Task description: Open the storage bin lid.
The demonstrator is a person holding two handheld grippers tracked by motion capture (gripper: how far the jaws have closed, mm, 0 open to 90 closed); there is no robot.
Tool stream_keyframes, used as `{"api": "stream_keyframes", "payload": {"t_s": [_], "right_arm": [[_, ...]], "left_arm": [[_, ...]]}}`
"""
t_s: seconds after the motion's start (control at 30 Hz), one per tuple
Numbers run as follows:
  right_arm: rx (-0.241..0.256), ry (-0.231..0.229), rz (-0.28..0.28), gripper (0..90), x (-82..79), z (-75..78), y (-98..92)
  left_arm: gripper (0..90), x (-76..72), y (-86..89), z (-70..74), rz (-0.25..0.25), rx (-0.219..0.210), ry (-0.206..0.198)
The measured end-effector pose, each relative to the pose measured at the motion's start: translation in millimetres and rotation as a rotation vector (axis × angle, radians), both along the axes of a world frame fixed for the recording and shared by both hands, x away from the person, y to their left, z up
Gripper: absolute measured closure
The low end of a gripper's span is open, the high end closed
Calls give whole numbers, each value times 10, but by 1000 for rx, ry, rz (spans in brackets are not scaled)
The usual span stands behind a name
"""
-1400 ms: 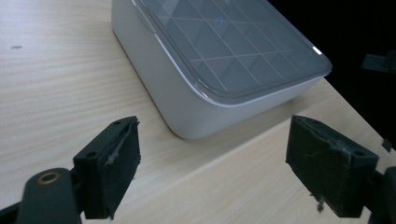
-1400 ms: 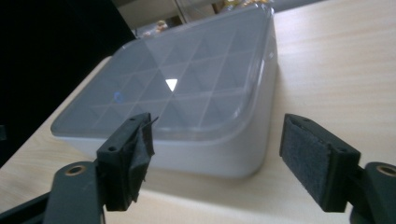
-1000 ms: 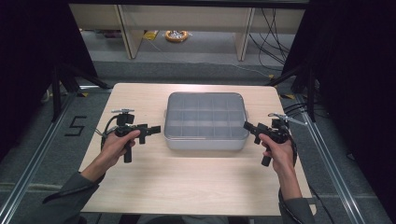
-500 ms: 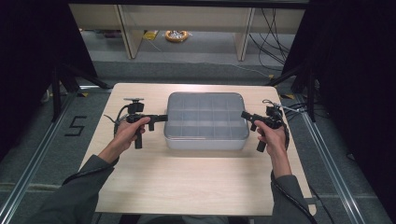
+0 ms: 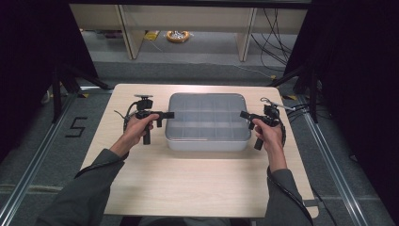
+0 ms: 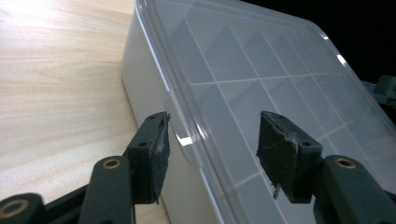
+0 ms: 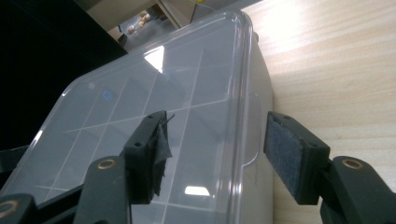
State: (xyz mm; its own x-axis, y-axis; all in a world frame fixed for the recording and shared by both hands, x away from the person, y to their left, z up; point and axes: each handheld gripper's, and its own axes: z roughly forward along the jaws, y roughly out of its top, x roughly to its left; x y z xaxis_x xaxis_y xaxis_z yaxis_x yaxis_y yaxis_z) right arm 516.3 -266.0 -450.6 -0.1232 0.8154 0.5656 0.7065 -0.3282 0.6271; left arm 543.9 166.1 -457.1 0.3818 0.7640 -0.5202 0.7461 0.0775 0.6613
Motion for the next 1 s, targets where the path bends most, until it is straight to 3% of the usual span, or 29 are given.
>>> {"api": "stream_keyframes", "payload": {"t_s": [0.1,0.3,0.37,0.5,0.57,0.6,0.63,0.67,0.7,0.77,1.0], "right_arm": [[21,11,13,434,27,-35,20],[6,4,-8,514,25,-39,29],[-22,-12,-27,529,14,-37,41],[-6,-19,-42,560,-12,-14,37],[-30,-35,-38,569,-43,29,42],[-45,-42,-51,574,-40,33,52],[-87,-102,-30,588,-27,14,8],[-15,-59,-68,596,-66,67,38],[-15,-59,-68,596,-66,67,38],[-19,-113,-70,610,-107,132,7],[-29,-153,-71,618,-225,297,8]], "left_arm": [[464,44,-9,-38,-10,-8,26],[492,33,-44,-34,0,5,24],[497,8,-58,-7,4,21,9],[519,-14,-50,36,12,13,-6],[540,-46,-40,106,4,42,-26],[548,-59,-50,125,17,27,-28],[555,-75,-50,145,23,23,-31],[565,-75,-50,145,23,23,-31],[565,-95,-46,169,21,19,-39],[603,-150,-27,241,23,-4,-60],[632,-256,37,370,7,-33,-93]]}}
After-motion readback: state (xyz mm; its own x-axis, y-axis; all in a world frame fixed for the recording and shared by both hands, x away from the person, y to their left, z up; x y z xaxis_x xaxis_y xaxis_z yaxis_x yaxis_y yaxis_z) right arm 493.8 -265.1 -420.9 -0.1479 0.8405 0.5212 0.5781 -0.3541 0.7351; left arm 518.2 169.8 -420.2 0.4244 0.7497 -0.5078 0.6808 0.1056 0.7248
